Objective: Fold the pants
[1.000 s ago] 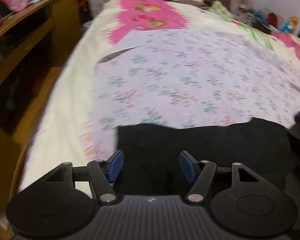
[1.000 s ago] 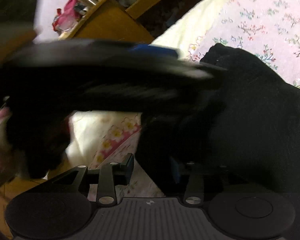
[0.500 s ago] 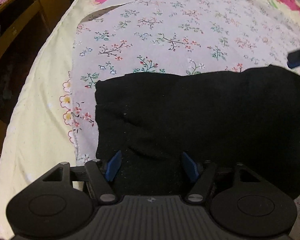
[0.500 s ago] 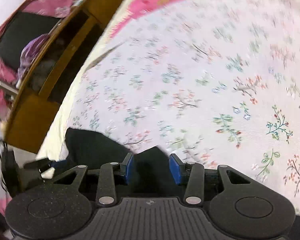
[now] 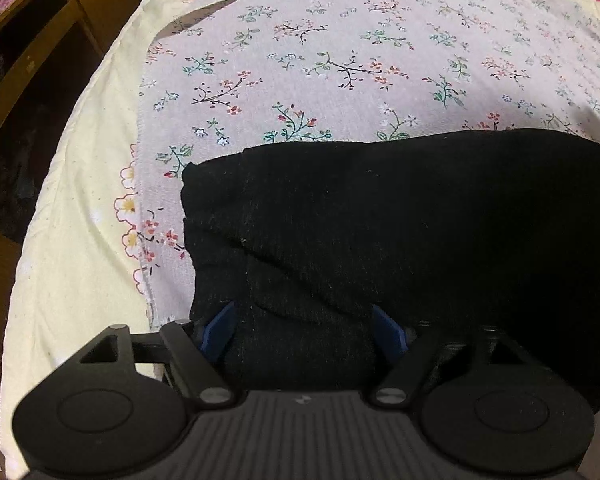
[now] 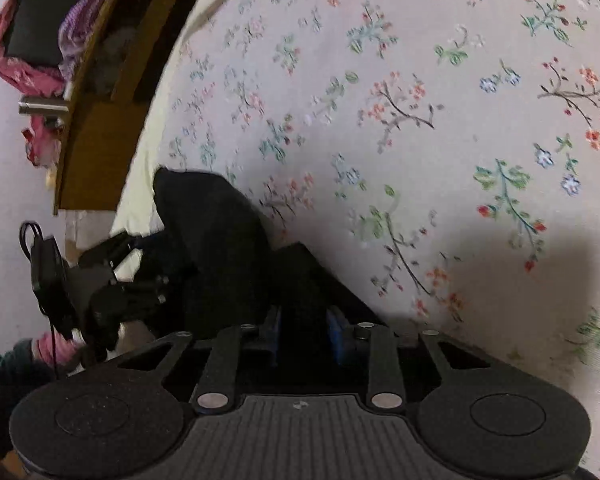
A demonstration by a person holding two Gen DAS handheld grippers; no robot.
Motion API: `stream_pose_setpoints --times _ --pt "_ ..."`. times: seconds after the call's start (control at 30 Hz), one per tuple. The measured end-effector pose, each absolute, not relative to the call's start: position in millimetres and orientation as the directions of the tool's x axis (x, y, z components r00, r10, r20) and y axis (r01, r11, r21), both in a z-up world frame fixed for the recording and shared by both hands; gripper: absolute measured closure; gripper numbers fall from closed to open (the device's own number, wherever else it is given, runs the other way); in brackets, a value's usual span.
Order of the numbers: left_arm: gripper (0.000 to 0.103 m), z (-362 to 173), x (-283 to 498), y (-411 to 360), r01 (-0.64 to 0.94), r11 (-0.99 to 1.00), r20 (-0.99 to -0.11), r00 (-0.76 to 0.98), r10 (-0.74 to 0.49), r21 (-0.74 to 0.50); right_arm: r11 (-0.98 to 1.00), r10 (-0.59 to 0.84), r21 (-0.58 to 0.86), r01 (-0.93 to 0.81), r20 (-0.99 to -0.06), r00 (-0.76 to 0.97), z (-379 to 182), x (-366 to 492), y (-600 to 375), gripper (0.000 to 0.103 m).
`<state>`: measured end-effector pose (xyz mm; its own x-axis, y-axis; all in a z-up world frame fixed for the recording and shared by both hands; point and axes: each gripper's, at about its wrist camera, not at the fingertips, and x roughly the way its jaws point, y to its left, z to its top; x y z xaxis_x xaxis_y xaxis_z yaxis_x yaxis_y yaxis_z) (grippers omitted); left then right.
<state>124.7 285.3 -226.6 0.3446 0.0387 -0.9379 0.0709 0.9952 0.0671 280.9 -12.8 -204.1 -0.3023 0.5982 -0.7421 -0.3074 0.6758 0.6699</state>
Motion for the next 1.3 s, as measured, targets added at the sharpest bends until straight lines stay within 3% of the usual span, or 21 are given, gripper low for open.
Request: stream_pose_setpoints --times 0.17,0.27,0.43,0.53,0.7,0.83,0.93,1.0,1.07,1.17,1.23,1.27,1.3 --pt "0.013 -229 127 287 0.082 0.994 -0.937 0.347 0.037 0.069 0.688 0.582 0.673 -0.273 -0.736 -0.347 -208 280 -22 0.081" --pt "0.013 -228 127 289 0.081 0.995 -0.933 0.358 0.03 0.063 0.681 0.604 0.71 -0.177 -0.682 -0.412 -224 280 -21 0.078" --pt "0.013 -230 124 291 0.073 0.996 -0.927 0.374 0.026 0.058 0.643 0.717 0.766 0.003 -0.601 -0.355 -249 284 -21 0.075" --pt "0.013 -230 122 292 0.074 0.996 -0.924 0.383 0.026 0.059 0.608 0.781 0.79 0.08 -0.577 -0.24 -248 284 -29 0.101" --pt "0.012 -232 118 290 0.07 0.996 -0.921 0.39 0.027 0.059 0.469 0.868 0.852 0.232 -0.493 0.057 -230 291 -72 0.103" --pt "0.012 -229 117 290 0.08 0.995 -0.92 0.39 0.023 0.058 0.461 0.858 0.872 0.167 -0.486 0.166 -205 300 -85 0.103" --pt "0.012 -228 116 291 0.084 0.995 -0.92 0.391 0.019 0.057 0.563 0.826 0.823 0.075 -0.563 -0.016 -201 303 -73 0.097" --pt "0.012 -228 116 291 0.084 0.995 -0.919 0.395 0.021 0.059 0.632 0.772 0.774 0.035 -0.626 -0.111 -206 298 -64 0.084" --pt "0.012 -228 115 290 0.085 0.994 -0.917 0.399 0.022 0.061 0.683 0.716 0.73 -0.013 -0.673 -0.189 -213 297 -56 0.082" --pt "0.011 -228 114 288 0.091 0.994 -0.916 0.401 0.023 0.064 0.656 0.716 0.754 0.003 -0.622 -0.317 -228 302 -46 0.069" --pt "0.011 -227 113 288 0.092 0.994 -0.916 0.401 0.023 0.065 0.625 0.729 0.78 0.031 -0.569 -0.381 -237 306 -35 0.072" --pt "0.011 -227 113 288 0.093 0.994 -0.916 0.401 0.023 0.065 0.613 0.73 0.789 0.025 -0.555 -0.398 -239 307 -30 0.083" --pt "0.011 -228 113 287 0.092 0.994 -0.916 0.401 0.024 0.066 0.615 0.722 0.789 0.003 -0.561 -0.405 -239 309 -23 0.101"
